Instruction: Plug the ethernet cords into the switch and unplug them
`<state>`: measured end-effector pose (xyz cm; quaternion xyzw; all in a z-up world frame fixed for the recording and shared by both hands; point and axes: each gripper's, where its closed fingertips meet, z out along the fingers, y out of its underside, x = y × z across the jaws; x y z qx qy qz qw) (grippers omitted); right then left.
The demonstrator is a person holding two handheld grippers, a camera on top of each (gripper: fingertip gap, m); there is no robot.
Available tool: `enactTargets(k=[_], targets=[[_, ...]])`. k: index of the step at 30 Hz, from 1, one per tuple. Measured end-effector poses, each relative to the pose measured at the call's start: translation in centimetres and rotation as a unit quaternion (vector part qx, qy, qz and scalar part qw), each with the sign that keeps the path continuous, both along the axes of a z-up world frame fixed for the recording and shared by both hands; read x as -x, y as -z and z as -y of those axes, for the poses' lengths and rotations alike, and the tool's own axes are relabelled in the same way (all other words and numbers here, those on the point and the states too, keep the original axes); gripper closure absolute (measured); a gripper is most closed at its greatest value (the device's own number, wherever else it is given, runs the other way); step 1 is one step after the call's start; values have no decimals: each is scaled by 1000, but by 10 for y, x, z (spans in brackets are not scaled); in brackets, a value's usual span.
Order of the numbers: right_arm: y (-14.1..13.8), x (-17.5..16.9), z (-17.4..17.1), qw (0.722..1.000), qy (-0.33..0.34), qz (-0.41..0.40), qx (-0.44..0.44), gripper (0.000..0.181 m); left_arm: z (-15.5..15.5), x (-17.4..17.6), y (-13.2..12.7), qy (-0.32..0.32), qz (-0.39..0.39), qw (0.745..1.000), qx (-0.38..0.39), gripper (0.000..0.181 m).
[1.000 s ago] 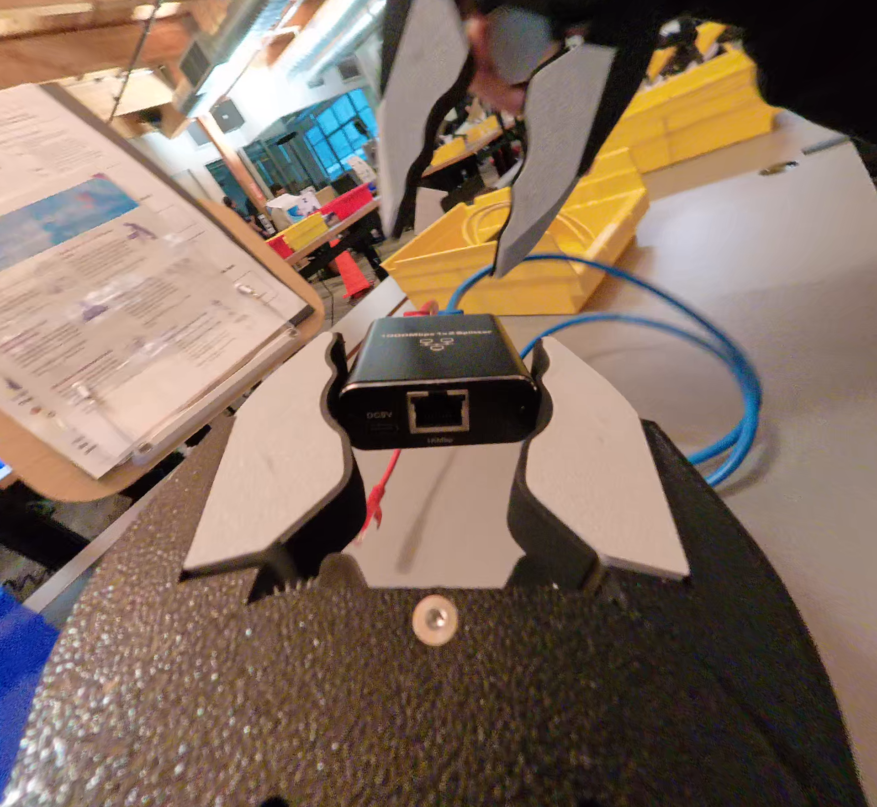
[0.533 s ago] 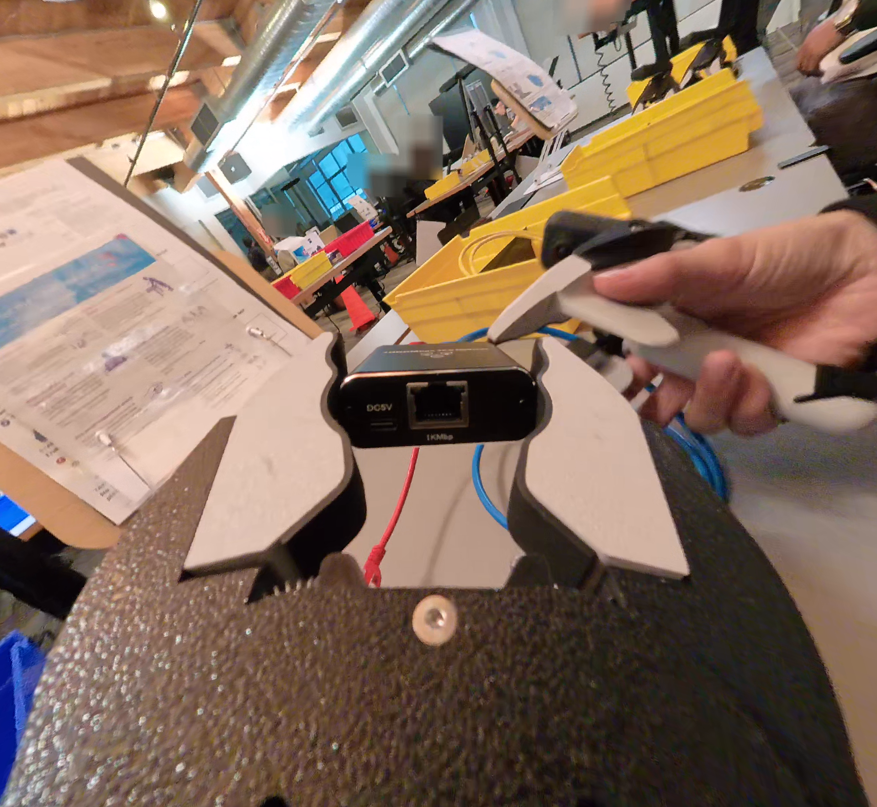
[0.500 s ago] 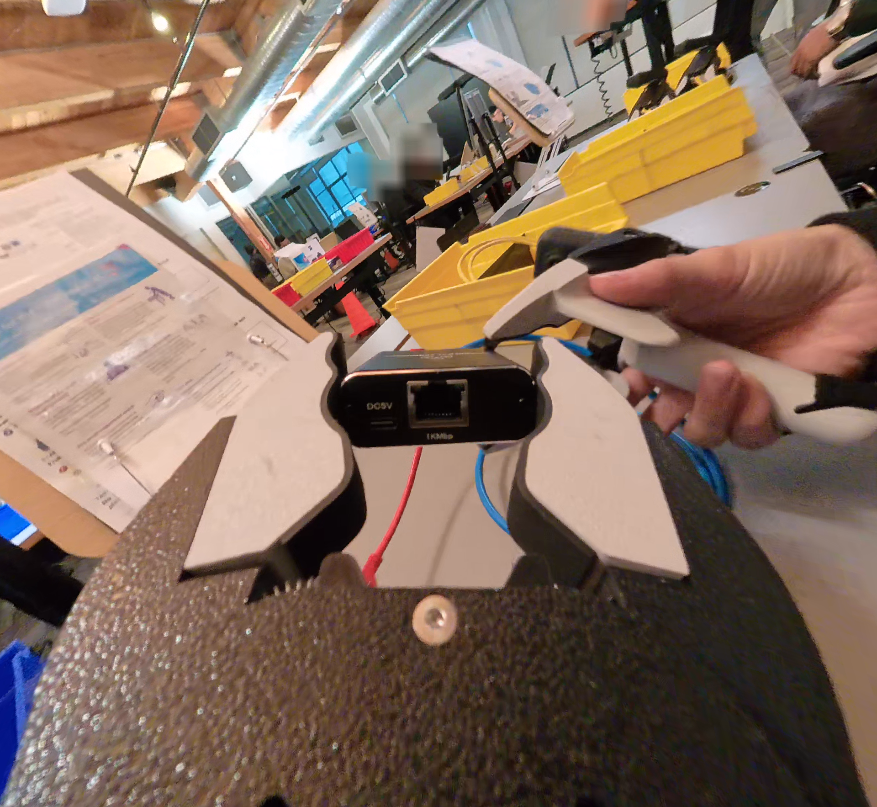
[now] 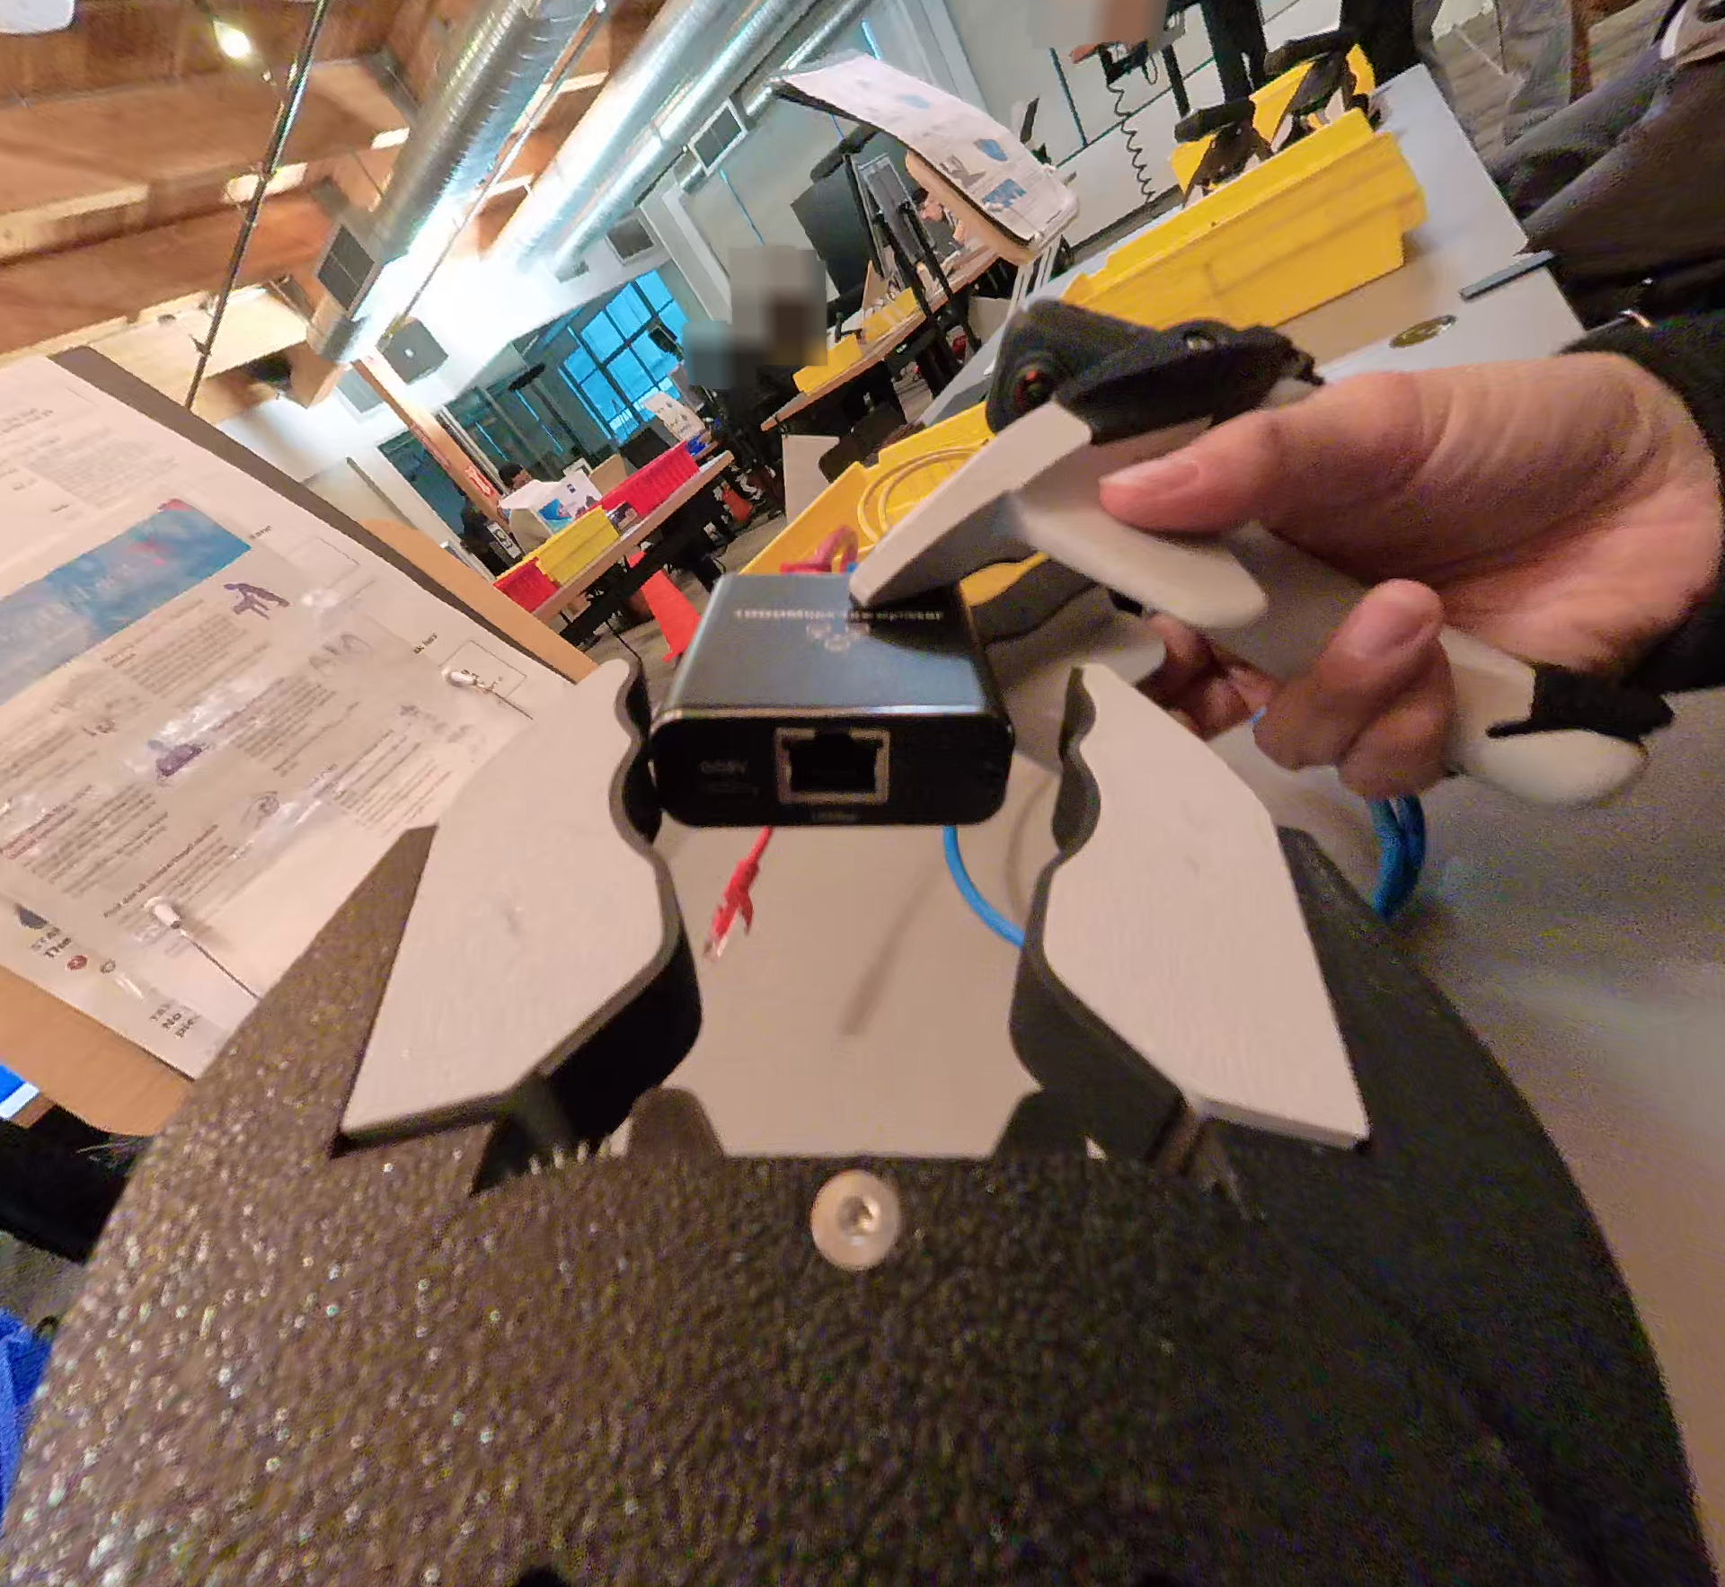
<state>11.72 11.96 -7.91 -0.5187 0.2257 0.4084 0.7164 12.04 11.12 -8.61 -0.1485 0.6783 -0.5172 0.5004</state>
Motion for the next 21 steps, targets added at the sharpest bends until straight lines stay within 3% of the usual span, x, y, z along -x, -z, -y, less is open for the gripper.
enactTargets(k=[3,6,21], targets=[[-5,-1,6,998,8,47,38,154,-3,0,0,-7,20,1000,-8,118],[-5,-3,8,991,40,101,75,155,-4,-3,4,-16,16,1000,-11,119],[-5,-4,7,972,104,176,116,155,-6,-8,8,-26,28,999,33,119]])
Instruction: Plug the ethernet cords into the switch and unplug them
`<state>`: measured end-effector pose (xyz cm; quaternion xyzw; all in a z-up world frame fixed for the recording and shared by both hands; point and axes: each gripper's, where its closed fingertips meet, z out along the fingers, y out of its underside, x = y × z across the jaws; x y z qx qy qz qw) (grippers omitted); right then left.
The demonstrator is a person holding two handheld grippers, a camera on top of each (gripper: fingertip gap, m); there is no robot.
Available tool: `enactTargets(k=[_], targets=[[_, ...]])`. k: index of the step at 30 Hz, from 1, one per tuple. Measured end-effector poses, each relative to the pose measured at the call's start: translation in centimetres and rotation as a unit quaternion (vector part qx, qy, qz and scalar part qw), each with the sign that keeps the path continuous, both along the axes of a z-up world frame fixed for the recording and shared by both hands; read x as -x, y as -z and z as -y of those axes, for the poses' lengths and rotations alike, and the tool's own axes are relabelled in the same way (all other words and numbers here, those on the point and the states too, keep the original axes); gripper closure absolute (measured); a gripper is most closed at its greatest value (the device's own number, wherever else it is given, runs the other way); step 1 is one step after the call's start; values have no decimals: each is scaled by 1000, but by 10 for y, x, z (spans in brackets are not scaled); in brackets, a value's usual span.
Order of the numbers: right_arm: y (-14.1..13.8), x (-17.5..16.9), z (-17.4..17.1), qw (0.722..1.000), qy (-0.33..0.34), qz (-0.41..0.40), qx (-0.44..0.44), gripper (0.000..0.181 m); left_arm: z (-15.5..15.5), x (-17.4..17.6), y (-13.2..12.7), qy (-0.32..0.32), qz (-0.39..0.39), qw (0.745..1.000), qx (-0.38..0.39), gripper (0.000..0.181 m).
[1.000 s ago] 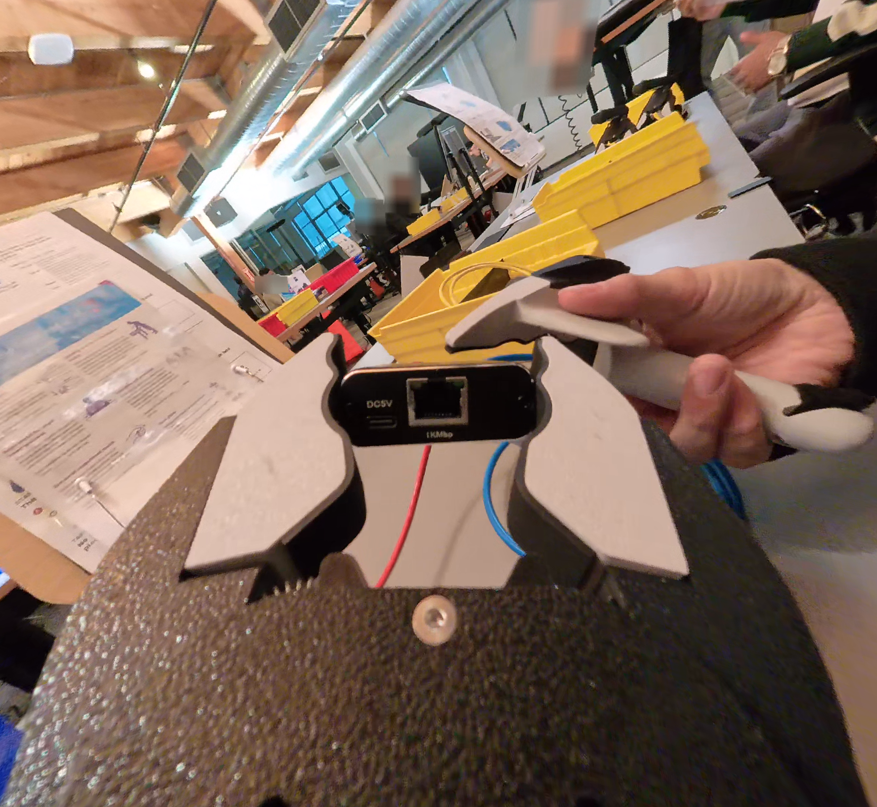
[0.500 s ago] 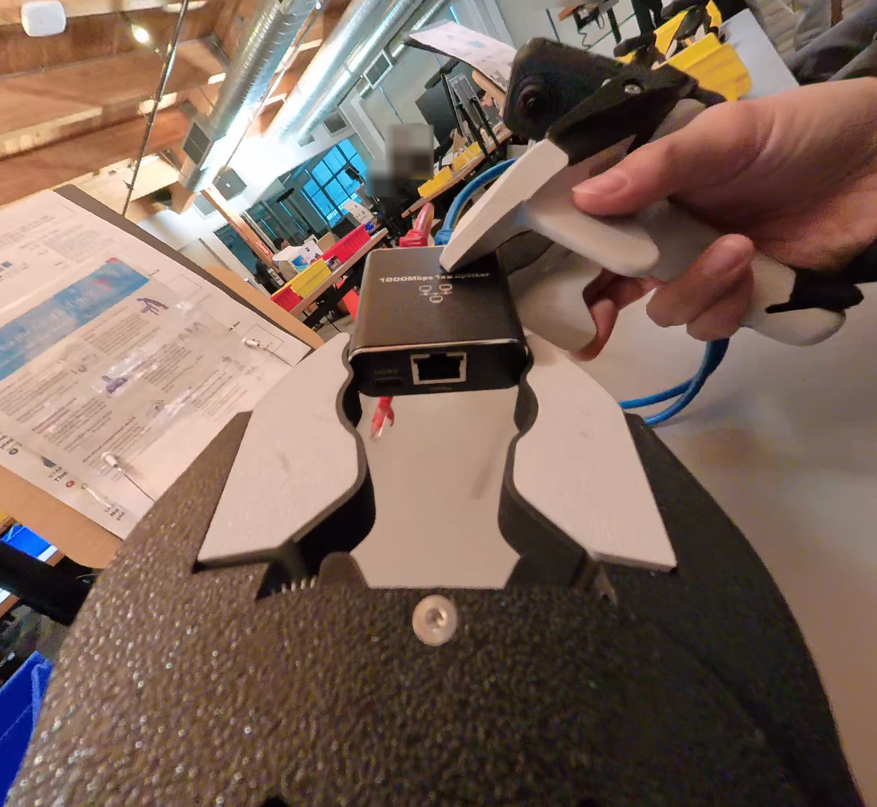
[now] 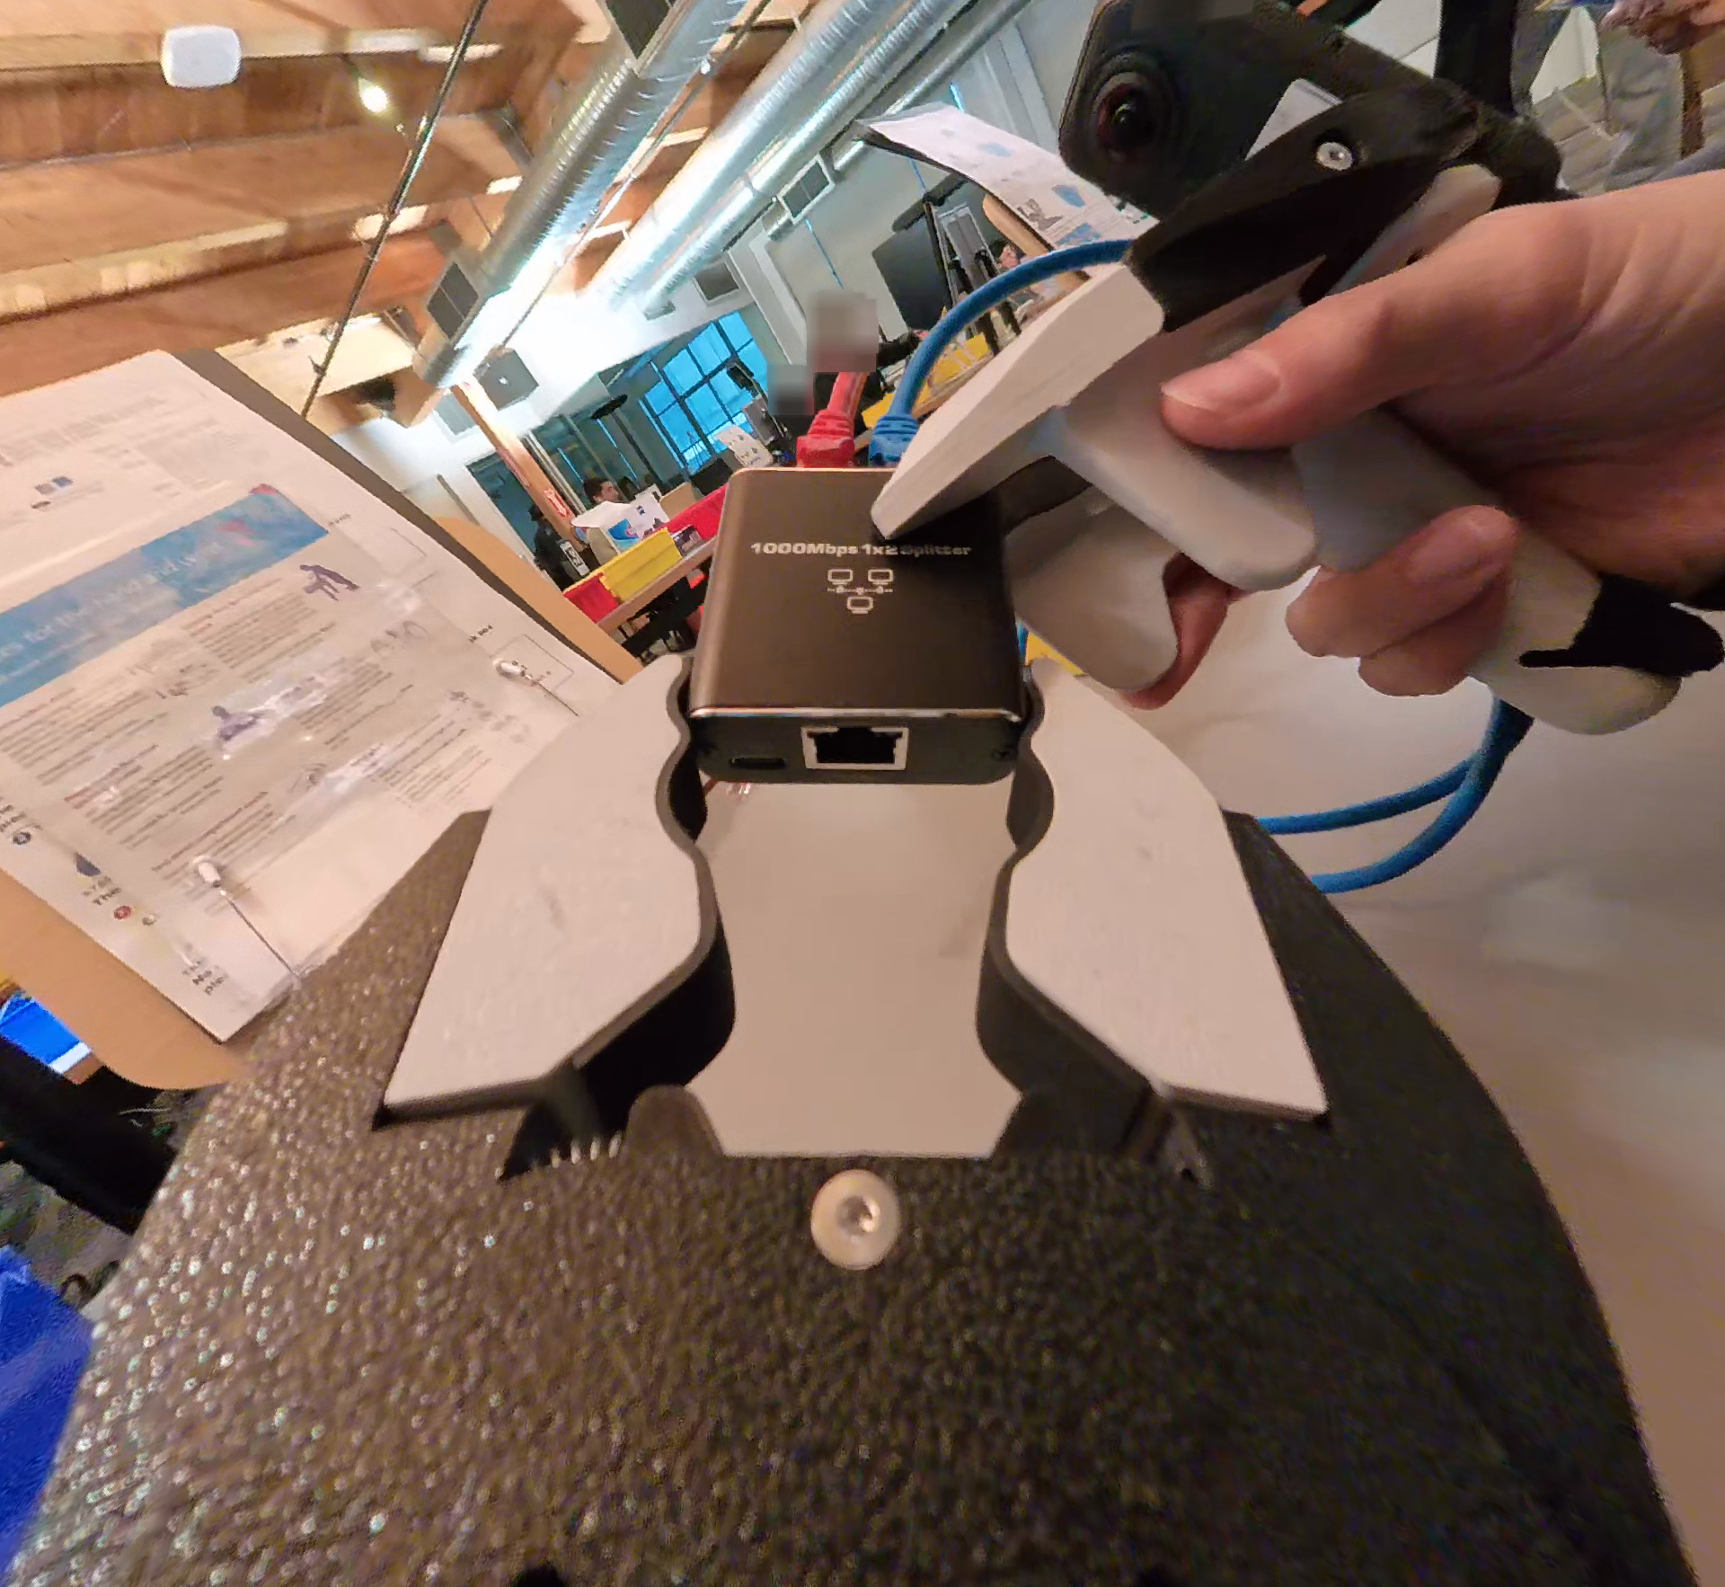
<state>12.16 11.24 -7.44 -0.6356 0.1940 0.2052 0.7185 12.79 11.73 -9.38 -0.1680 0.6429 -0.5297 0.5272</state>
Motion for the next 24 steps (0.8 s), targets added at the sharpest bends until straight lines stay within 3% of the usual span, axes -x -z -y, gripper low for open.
enactTargets(k=[19,21,24], targets=[[-2,-7,2,999,35,33,18,153,0,-6,3,-16,-21,999,25,119],[-8,-11,5,999,46,19,-5,143,0,-6,2,-24,-14,1000,12,119],[-4,-16,8,999,50,-8,-14,147,1,-6,-1,-31,-6,999,0,119]])
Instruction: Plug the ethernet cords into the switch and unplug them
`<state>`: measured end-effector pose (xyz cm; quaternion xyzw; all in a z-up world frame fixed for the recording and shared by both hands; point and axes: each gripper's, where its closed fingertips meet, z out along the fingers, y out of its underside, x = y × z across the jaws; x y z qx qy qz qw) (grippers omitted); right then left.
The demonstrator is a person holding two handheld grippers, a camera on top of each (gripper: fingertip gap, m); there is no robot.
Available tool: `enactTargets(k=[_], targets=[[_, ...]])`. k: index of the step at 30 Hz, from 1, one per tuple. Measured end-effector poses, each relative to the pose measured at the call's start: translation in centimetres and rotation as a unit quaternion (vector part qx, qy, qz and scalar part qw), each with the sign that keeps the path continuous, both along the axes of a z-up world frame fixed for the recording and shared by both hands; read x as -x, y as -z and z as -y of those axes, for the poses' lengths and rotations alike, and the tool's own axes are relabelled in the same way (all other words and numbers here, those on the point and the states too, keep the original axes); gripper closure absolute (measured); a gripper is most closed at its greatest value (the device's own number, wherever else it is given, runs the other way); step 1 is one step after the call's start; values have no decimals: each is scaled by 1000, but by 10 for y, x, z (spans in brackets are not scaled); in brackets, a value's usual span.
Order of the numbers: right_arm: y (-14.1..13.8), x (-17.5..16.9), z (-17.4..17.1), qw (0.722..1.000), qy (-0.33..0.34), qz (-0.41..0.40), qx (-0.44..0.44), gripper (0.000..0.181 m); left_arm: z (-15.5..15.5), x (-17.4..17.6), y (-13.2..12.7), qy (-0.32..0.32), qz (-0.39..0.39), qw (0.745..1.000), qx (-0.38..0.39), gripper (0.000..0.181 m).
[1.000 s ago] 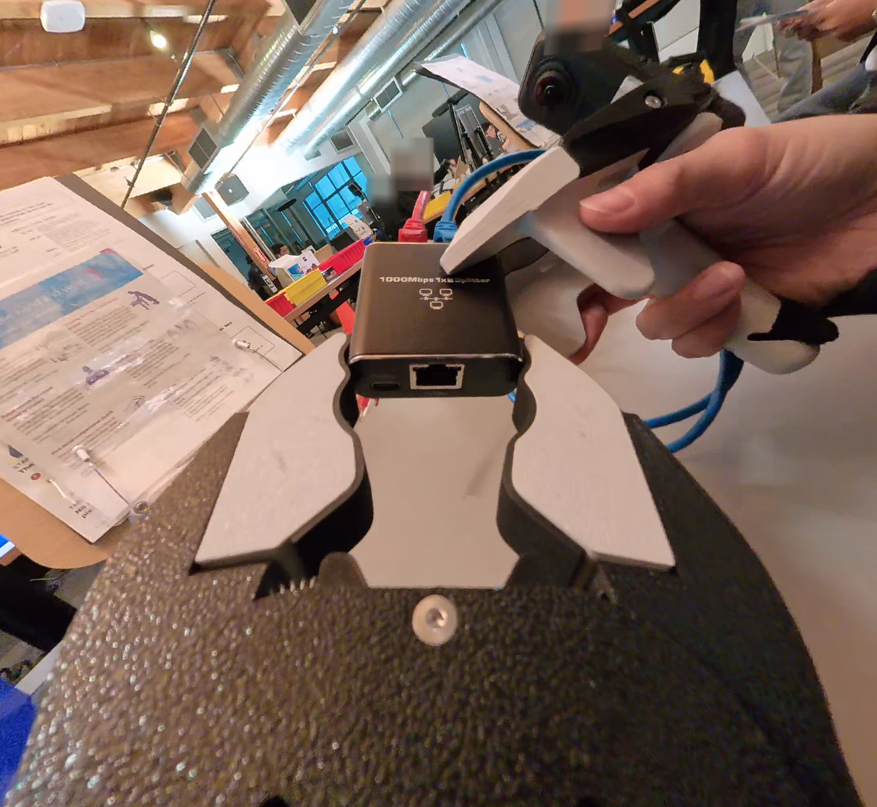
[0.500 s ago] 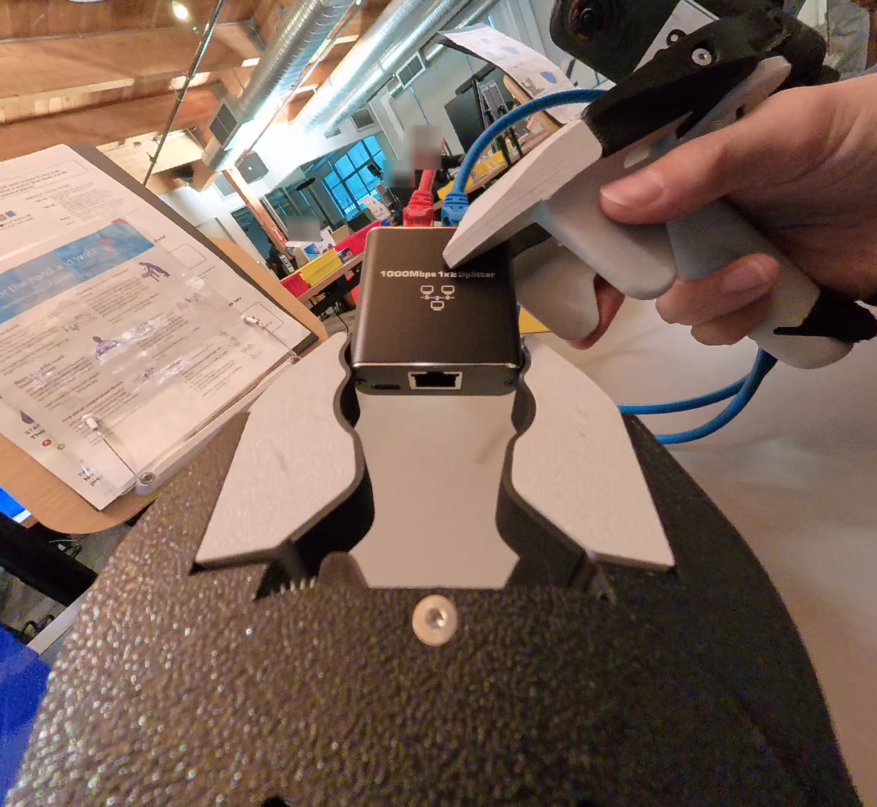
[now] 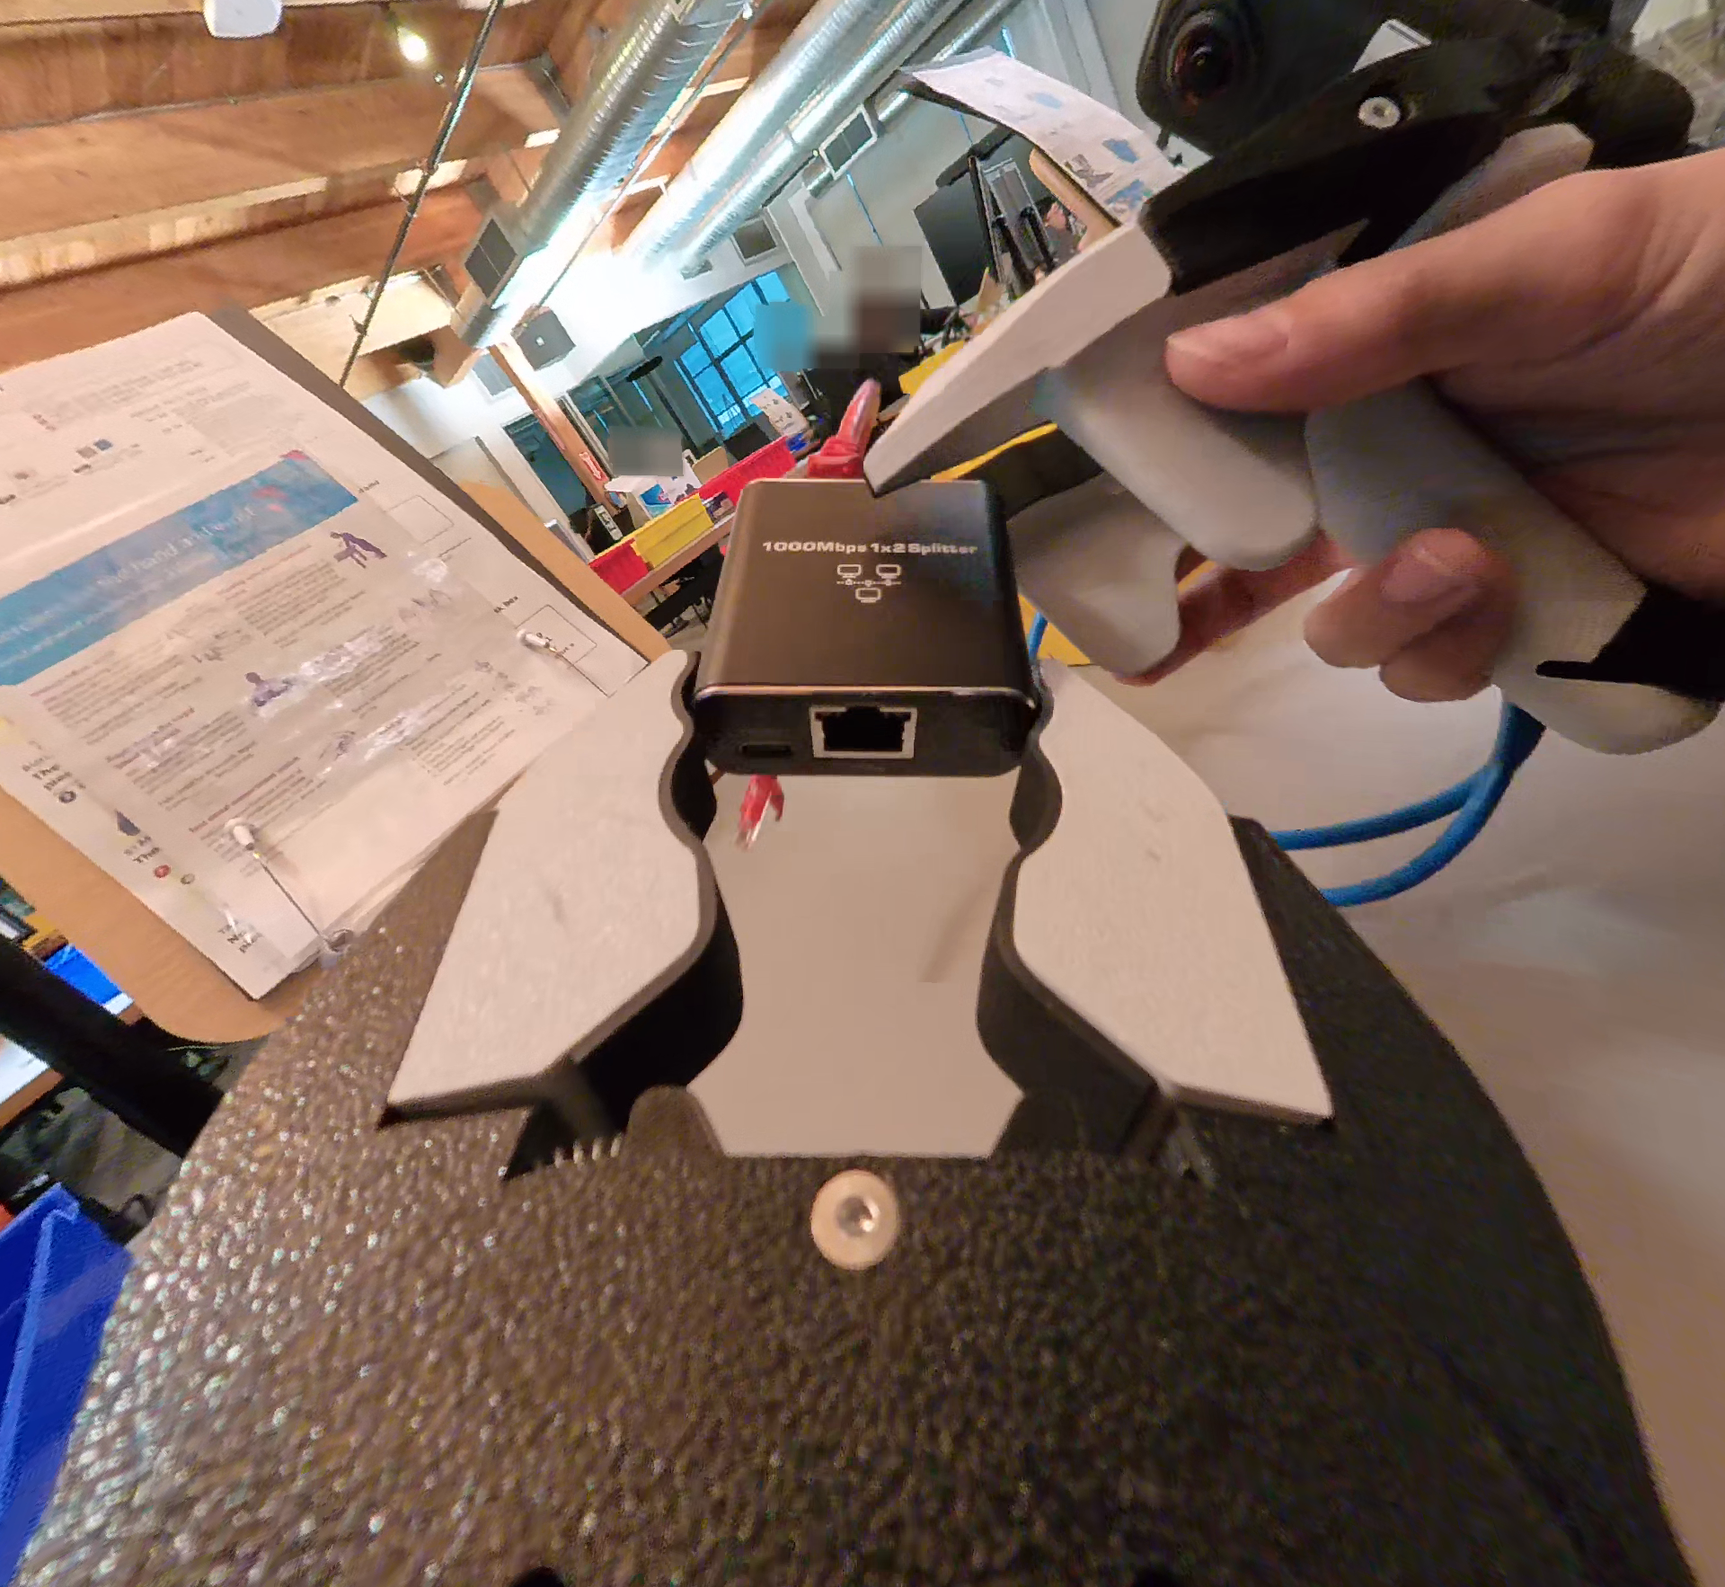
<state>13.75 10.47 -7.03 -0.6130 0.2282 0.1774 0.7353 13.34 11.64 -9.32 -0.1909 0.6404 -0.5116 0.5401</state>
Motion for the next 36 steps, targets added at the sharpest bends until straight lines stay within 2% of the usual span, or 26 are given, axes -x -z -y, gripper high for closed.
enactTargets(k=[5,13,19,22,25,28,31,36], targets=[[-3,0,6,996,-20,-57,-59,142,-2,1,-2,5,4,1000,3,119],[-4,-3,4,979,-44,-148,-136,162,-1,10,-14,56,18,997,53,119],[-6,7,2,982,-68,-116,-130,165,-3,17,-15,83,32,995,48,119],[-8,17,-1,987,-86,-83,-109,166,3,21,-15,104,35,993,41,111],[-6,18,-2,989,-83,-79,-92,166,5,20,-11,98,39,994,20,111],[-4,17,-2,991,-67,-77,-87,167,11,17,-8,84,34,996,7,103],[-8,17,-2,990,-38,-77,-111,167,15,13,-7,69,44,997,15,103],[-9,14,3,988,-38,-84,-126,168,12,13,-13,55,56,996,37,109]])
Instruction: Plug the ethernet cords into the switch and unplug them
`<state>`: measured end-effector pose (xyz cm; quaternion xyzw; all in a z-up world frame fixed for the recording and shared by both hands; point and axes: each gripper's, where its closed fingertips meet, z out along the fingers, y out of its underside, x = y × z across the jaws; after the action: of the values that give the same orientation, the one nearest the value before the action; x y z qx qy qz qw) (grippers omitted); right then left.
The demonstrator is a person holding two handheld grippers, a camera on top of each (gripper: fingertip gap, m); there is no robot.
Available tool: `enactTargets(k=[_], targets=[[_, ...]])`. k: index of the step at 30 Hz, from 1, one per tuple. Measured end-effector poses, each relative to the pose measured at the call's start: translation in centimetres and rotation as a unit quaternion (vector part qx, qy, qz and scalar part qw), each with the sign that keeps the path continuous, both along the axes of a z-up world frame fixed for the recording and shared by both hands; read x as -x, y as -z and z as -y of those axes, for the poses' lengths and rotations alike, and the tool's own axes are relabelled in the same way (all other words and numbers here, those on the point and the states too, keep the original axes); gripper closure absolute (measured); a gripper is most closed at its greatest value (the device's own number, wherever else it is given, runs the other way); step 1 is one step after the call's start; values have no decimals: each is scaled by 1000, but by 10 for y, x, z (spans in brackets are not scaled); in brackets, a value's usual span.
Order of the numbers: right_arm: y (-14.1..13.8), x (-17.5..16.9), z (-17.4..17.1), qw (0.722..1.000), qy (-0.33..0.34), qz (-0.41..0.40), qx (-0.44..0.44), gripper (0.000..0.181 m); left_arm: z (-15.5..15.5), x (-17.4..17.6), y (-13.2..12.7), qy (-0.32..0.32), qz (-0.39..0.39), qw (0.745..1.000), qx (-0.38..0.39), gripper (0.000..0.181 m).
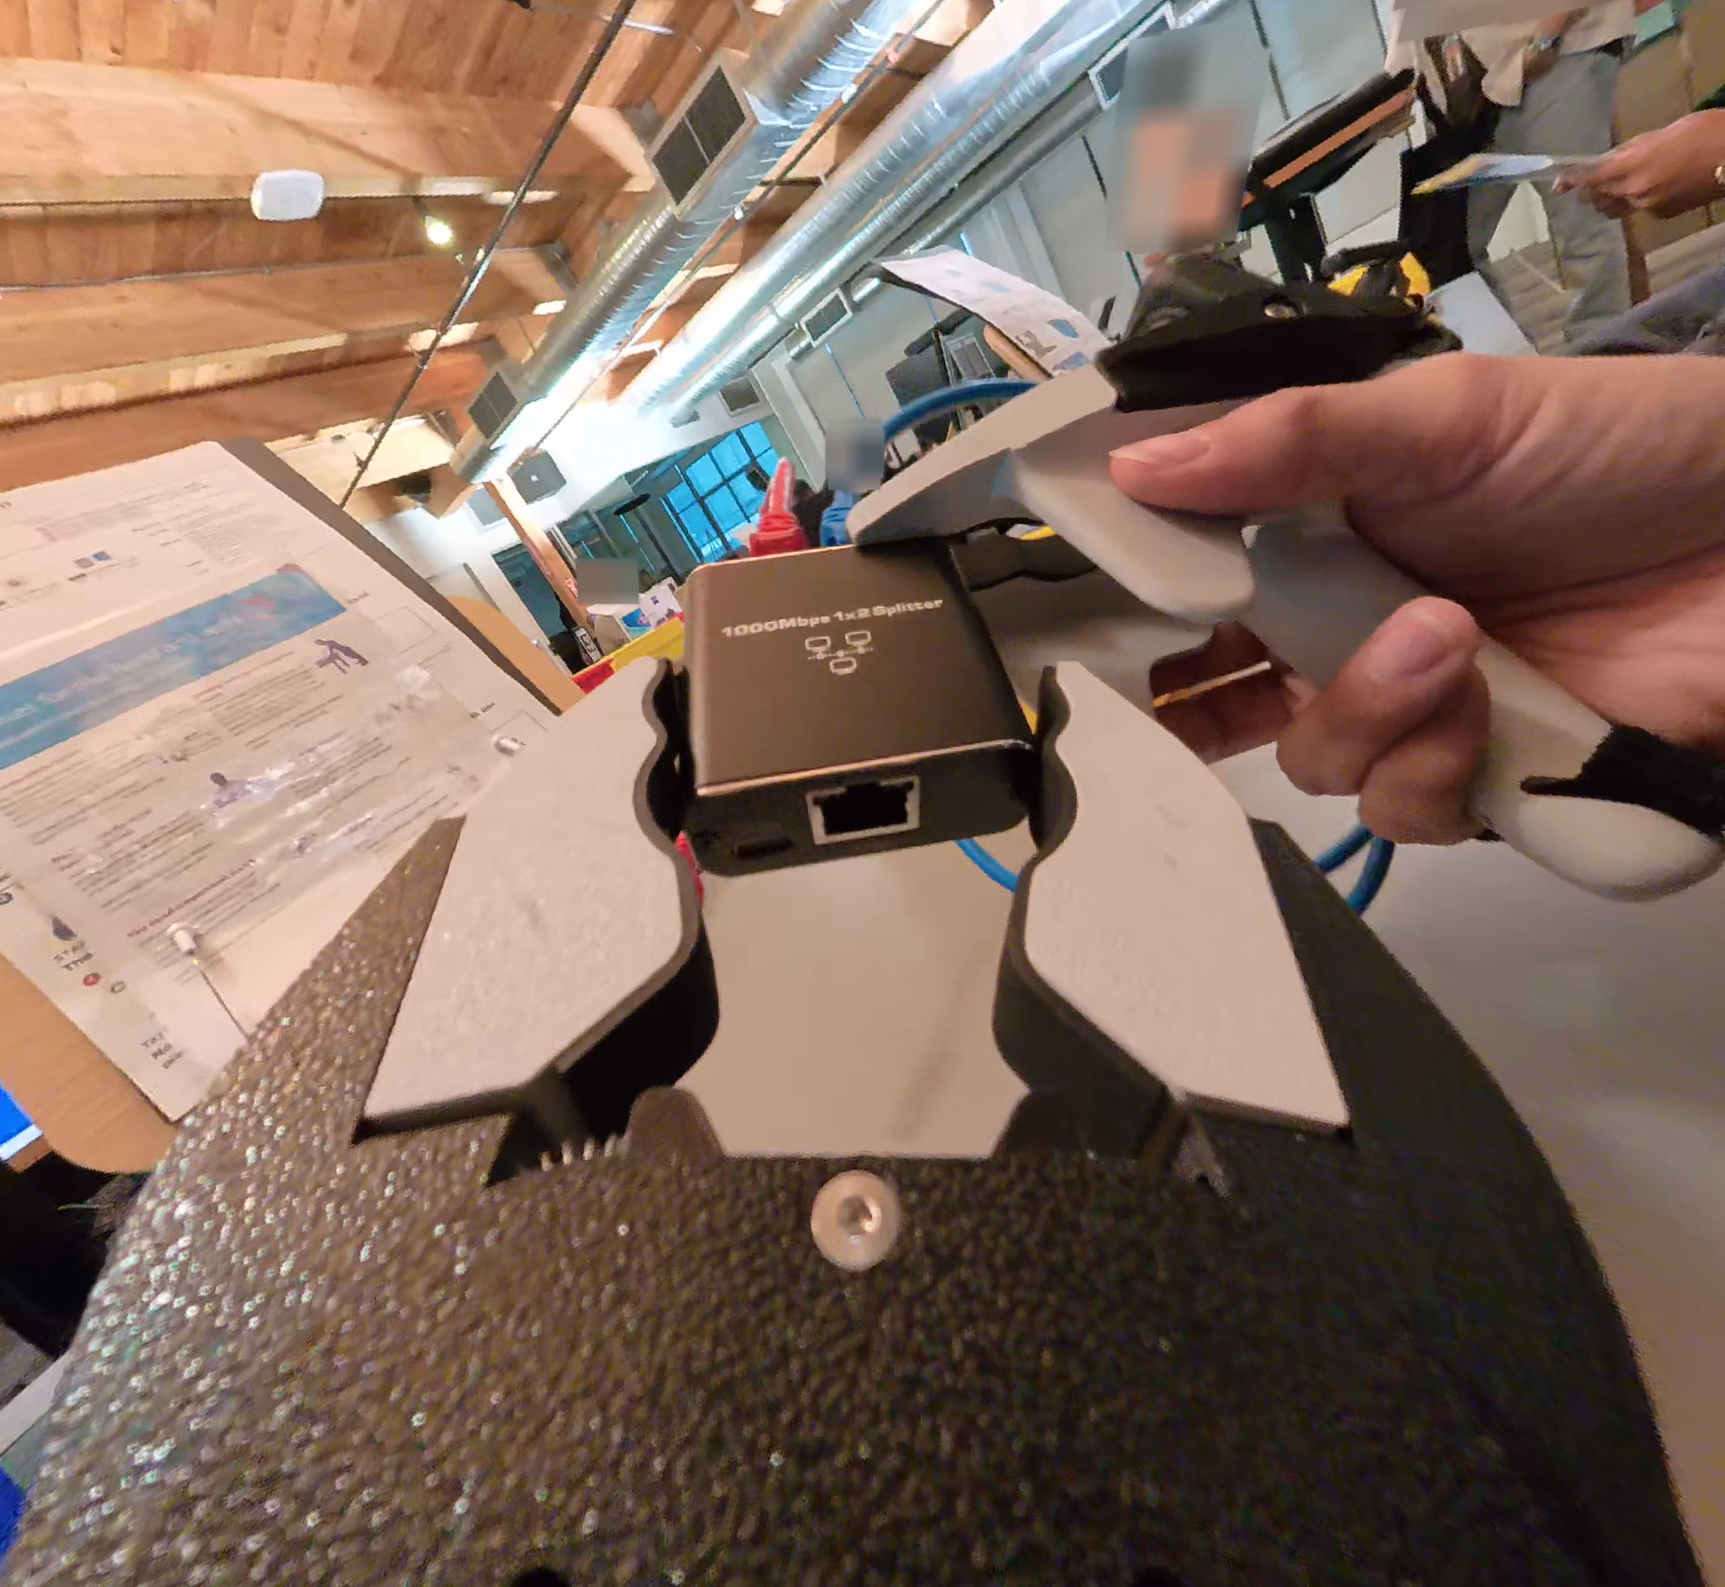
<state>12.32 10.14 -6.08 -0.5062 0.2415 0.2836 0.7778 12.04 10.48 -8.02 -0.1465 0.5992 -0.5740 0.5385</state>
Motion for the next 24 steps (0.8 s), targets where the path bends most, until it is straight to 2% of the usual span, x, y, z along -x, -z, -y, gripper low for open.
enactTargets(k=[3,6,10,11,13,16,18,22,24], targets=[[1,-1,0,1000,-2,-7,-4,168,-1,0,-1,3,-3,1000,4,110],[6,0,2,999,-36,-17,6,164,1,2,-1,27,-13,1000,-7,110],[21,11,-4,994,-82,12,73,123,4,9,-3,46,8,998,-37,111],[25,14,-7,992,-85,20,89,117,6,11,-5,54,16,998,-36,111],[31,10,-10,992,-66,31,105,143,7,17,-11,70,31,997,-31,112],[17,10,-6,993,-106,-40,14,159,4,21,-16,75,38,996,-36,112],[19,12,-11,989,-129,-75,-2,158,4,23,-18,76,44,995,-42,112],[21,23,-16,979,-176,-98,-18,129,11,28,-21,78,53,993,-73,114],[21,27,-18,971,-206,-122,-27,132,14,33,-25,84,59,992,-77,115]])
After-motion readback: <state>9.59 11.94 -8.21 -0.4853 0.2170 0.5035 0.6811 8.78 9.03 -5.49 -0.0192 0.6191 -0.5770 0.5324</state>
